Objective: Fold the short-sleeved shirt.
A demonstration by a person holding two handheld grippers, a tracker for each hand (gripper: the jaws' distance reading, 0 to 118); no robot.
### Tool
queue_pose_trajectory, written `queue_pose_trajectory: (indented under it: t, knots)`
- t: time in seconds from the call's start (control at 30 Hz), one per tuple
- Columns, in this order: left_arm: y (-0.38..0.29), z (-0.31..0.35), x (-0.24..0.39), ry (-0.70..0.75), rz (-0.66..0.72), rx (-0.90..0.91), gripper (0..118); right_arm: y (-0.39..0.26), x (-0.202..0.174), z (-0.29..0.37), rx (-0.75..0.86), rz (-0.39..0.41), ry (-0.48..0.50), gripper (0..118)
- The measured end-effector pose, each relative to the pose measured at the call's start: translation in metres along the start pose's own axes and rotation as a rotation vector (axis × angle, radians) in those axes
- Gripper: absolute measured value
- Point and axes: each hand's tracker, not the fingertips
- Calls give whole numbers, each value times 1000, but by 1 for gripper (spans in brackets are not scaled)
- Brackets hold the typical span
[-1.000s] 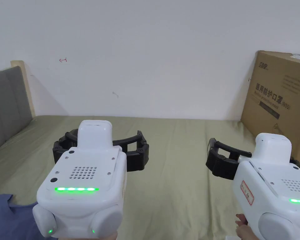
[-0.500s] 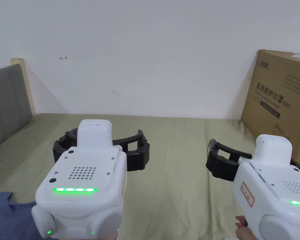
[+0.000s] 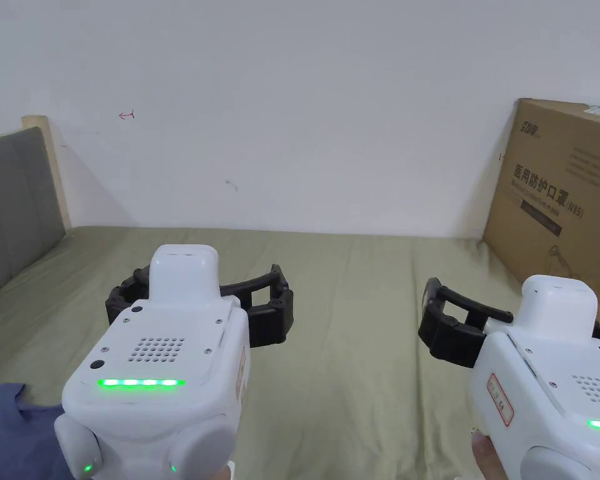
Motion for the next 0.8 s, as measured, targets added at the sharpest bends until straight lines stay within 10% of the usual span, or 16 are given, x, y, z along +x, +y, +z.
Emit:
queue_pose_trajectory:
  t: [0.07, 0.1, 0.13, 0.17, 0.6, 0.8]
  knots:
    - [0, 1, 3, 23, -49, 6, 97, 0, 2, 2, 13, -4, -4, 101]
    - [0, 1, 3, 26, -59, 1, 77, 0, 2, 2, 20, 1, -6, 77]
    - [1, 1, 4, 39, -74, -12, 37, 1, 1, 0, 16, 20, -24, 23]
    - [0, -2, 5, 71, -96, -41, 6, 1, 1, -2, -5, 35, -41, 2]
    - [-6, -9, -10, -3, -11, -97, 0, -2, 12, -2, -70, 1, 20, 0]
    - [-12, 23, -93, 150, -24, -121, 0, -16, -55, -30, -132, -28, 157, 0]
